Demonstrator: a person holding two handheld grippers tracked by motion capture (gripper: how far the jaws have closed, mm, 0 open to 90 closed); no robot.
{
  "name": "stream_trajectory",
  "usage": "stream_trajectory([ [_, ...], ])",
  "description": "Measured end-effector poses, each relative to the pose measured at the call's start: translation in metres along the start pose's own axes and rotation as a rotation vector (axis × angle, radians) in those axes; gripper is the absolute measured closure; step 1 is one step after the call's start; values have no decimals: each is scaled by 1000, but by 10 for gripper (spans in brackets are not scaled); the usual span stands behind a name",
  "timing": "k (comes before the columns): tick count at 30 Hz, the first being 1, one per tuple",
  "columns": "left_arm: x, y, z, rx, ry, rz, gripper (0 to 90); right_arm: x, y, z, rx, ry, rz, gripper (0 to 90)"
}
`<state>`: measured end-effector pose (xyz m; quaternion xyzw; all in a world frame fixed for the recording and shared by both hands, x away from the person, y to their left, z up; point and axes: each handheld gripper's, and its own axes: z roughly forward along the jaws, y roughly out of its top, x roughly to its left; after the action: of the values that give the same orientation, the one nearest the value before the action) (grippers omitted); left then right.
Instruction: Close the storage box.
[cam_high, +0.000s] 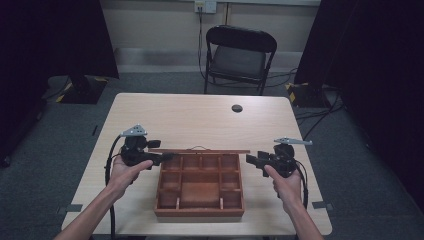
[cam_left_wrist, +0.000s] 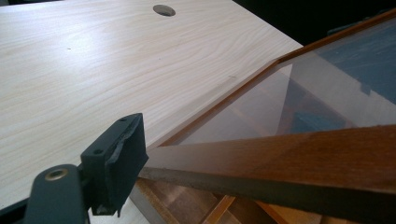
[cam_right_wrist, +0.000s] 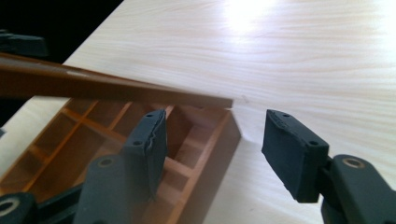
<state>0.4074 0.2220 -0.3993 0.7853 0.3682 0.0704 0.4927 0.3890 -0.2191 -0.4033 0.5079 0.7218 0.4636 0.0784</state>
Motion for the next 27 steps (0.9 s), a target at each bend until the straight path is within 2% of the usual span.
stream_trajectory([
  [4,-3,-2,-3,1,-9,5,186,2,6,-2,-9,-1,-12,415],
  [5,-2,-3,-3,-2,-24,7,182,3,9,-2,-11,2,-22,423],
  [7,-2,-5,-2,-7,-23,1,173,7,14,-2,-10,-1,-46,425],
  [9,-2,-6,-2,-10,-25,-5,168,10,20,-2,-3,9,-35,421],
  [12,-3,-7,-3,-6,-12,5,163,12,28,-5,-7,9,-52,406],
  [17,-4,-8,-3,0,-6,14,160,15,36,-9,-30,46,-61,406],
  [20,-4,-8,-2,-4,-7,10,157,22,42,-6,-26,78,-85,422],
  [21,-4,-8,-2,-4,-4,12,157,25,44,-5,-23,83,-94,453],
  [23,-4,-8,-2,-6,-8,14,156,32,50,-5,-20,80,-95,442],
  [27,-5,-11,-2,6,-15,22,155,45,61,-6,-36,149,-124,466],
])
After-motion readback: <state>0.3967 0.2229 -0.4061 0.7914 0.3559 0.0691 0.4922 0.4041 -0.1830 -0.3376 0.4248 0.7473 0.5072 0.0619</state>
